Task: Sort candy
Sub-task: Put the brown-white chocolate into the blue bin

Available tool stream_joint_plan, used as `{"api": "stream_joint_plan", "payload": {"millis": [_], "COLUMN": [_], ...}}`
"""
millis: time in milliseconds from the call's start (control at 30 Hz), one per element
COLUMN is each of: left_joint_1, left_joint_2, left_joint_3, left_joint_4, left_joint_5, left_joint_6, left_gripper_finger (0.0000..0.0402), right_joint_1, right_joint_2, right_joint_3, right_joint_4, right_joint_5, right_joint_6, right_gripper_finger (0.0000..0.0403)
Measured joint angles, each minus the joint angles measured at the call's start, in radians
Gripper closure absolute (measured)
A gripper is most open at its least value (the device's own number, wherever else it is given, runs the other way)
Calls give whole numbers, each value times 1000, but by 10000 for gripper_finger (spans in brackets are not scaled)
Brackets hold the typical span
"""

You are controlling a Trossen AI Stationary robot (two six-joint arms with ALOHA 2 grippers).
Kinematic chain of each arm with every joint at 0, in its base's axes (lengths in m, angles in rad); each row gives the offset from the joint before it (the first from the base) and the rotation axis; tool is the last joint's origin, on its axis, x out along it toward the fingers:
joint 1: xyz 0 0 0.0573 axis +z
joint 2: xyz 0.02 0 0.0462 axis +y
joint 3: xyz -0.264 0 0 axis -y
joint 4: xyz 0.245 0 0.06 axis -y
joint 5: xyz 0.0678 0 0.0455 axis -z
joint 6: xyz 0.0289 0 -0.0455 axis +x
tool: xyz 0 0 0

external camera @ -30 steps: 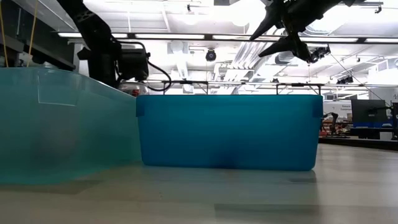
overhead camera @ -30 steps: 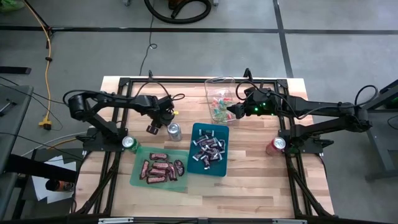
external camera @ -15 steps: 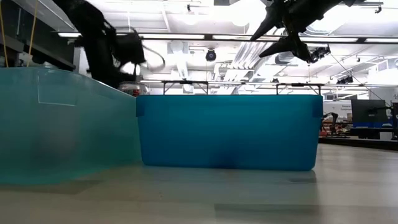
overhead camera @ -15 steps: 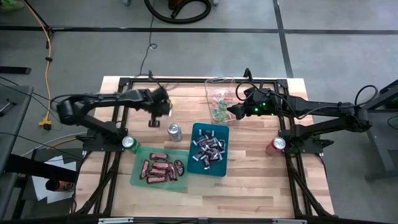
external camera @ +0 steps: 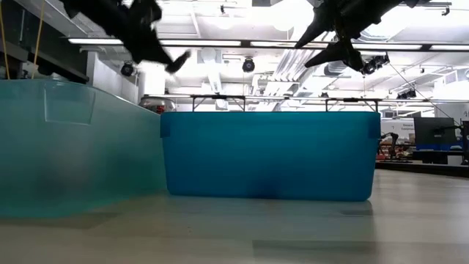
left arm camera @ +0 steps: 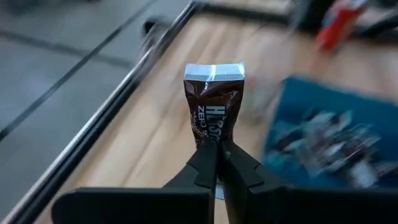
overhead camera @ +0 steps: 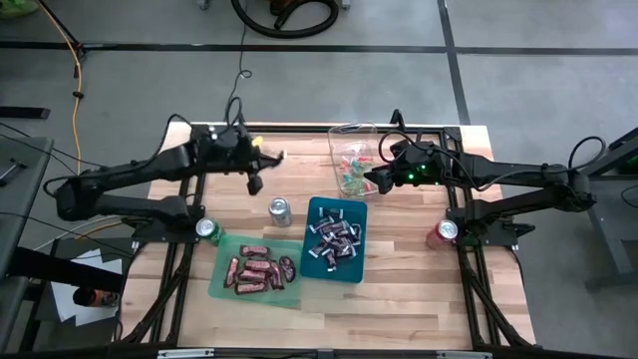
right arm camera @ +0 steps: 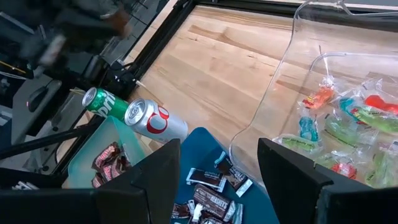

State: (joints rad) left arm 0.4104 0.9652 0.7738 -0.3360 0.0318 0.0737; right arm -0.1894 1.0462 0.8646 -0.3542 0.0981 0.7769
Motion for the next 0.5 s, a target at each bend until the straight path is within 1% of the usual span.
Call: {"api": "stream_joint_plan", "payload": {"millis": [133, 233, 267, 300, 367, 500], "left_joint_1": [-201, -356, -395, -430, -470, -484], "left_joint_2": [38, 118, 155, 197, 290, 494], "left_joint_3": [0, 4, 22, 54, 156, 415], "left_joint_4": [179, 344, 368, 369, 299, 61], "left_joint_5": [-88, -173, -190, -193, -193, -200], "left_joint_6": [-88, -94, -85, -65, -35, 49], "left_gripper_finger": [401, 401, 401, 401, 401, 401], "right_joint_1": [0, 0, 0, 0, 0, -1], "right_joint_2": [0, 0, -1, -4, -18, -66], "right_joint_3": [0, 0, 0, 0, 0, 0], "right_joint_4": [0, 0, 1, 5, 25, 34], "right_joint_5": [0, -14, -30, -49, -81, -94], "right_joint_6": [0, -7, -11, -11, -11, -19], "right_gripper_finger": [195, 195, 195, 195, 195, 195]}}
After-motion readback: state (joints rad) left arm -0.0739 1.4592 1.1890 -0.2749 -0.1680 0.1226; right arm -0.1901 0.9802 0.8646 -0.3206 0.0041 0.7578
